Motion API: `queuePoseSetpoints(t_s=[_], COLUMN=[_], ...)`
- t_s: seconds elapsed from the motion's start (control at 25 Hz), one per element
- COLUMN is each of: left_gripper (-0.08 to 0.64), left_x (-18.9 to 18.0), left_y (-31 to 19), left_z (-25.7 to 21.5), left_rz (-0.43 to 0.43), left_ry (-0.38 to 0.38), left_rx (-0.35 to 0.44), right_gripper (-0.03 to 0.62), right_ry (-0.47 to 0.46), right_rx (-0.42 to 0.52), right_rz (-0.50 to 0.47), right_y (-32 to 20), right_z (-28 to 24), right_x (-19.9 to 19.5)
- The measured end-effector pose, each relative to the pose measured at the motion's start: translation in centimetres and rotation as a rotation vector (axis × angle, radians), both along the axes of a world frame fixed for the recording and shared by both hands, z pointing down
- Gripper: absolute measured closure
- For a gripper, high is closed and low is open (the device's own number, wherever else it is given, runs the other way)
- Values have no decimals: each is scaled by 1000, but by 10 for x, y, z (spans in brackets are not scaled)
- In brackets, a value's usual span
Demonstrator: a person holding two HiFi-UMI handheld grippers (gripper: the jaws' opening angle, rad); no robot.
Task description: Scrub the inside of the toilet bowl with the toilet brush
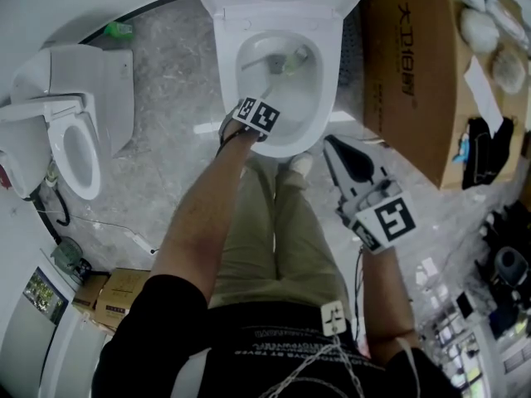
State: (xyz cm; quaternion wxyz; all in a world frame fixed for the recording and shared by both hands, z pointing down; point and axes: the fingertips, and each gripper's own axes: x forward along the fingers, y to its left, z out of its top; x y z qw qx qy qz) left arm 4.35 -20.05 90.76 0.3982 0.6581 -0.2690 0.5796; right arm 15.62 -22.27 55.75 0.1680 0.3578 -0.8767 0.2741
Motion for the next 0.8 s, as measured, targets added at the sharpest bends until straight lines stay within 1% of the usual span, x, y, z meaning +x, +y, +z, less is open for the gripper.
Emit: queuePoseSetpoints(t_s=[0.12,0.2,0.36,0.6,0.72,0.8], left_gripper=[558,559,558,559,560,559], left_x=[9,13,17,17,13,11], left_y=[13,24,48,82,93,104], left_z=[0,0,1,-4,-9,-12], left_rz=[17,46,93,115,137,145], left_ry=[53,75,97,123,128,134], left_rx=[-32,-53,-95,-189,-219,-243], right_gripper=[591,591,591,591,591,591], right_ry=[-16,-19,-53,-36,-60,-58], right_rx=[-16,1,-9,-9,-28,-23], right_rz=[15,9,29,-3,6,-5], right_y=[2,5,12,25,27,28], right_z=[-4,-3,-7,-8,-15,-17], right_x=[-4,-2,-3,-9,-16,-19])
